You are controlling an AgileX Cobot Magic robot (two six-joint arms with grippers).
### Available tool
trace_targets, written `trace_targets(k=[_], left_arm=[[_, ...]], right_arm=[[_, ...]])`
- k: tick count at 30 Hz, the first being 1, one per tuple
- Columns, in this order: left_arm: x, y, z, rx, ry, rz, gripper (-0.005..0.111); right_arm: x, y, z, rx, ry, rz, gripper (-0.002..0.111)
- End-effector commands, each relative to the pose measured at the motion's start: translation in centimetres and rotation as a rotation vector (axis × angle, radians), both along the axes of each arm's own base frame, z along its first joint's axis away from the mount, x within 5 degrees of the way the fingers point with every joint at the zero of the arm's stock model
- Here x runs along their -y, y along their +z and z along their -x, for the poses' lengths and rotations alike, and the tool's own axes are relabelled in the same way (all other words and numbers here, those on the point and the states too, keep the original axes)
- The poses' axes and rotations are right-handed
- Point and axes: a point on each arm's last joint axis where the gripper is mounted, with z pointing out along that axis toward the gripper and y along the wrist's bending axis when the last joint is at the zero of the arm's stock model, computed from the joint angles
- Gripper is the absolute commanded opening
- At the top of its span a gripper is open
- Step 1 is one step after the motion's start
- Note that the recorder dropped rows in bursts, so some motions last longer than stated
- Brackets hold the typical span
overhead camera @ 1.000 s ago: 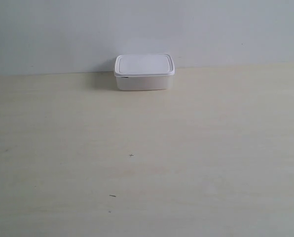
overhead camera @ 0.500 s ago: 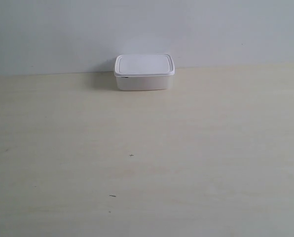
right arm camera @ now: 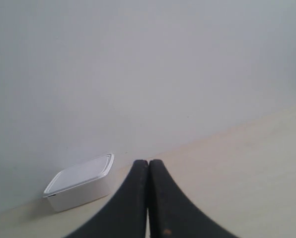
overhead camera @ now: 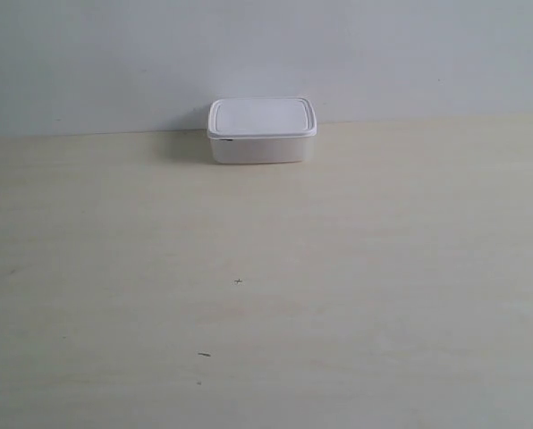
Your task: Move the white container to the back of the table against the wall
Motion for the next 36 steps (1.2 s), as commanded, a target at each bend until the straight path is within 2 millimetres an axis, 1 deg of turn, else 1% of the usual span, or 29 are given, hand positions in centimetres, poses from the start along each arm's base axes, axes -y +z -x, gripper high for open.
trace_targets(k=[1,27,36], left_arm=[[0.07,-0.04,0.03,0.006,-0.006,-0.005,0.0],[0.07,-0.04,0.03,0.005,-0.006,-0.007,0.0],[-0.24,-0.29,0.05,-0.021,0.028,0.001,0.0]], right_arm=[[0.04,-0.12,0.04,0.002,-0.006,0.008,0.0],[0.03,-0.12,0.04,0.002,-0.006,0.011,0.0],[0.0,-0.12,0.04,0.002,-0.003,0.011,0.0]])
